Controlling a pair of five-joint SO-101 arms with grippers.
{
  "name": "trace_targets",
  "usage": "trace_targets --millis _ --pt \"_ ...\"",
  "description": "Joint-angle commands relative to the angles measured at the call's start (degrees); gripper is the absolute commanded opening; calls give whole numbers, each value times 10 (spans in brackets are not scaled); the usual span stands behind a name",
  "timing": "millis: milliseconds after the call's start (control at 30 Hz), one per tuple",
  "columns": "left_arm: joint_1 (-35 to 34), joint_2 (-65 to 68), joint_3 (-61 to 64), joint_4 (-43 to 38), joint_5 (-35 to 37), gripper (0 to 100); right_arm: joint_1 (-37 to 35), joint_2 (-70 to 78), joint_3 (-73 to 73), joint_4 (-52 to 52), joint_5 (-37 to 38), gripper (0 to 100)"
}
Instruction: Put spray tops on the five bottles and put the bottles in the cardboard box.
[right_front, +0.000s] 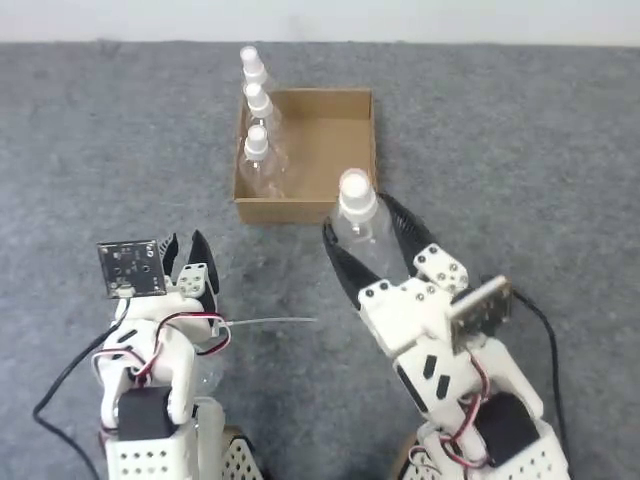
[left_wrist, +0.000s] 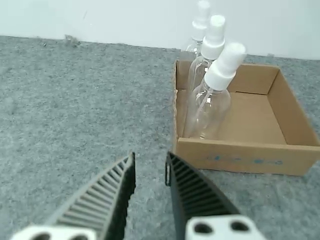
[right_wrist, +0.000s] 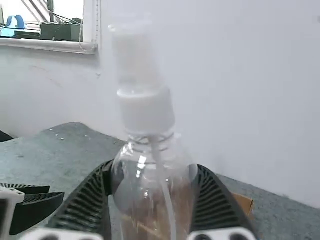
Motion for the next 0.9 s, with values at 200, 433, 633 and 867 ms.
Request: trace_targets --millis 200,433,633,867 --pt "-4 -7 0 -39 -8 89 74 230 -88 -153 11 6" --pt "-4 -7 7 -52 -8 89 96 390 -92 -304 11 6" --pt "-4 -7 7 -52 -8 89 96 519 -142 -356 10 6" --pt "-4 -7 8 -52 -8 88 112 677 -269 -356 -83 7"
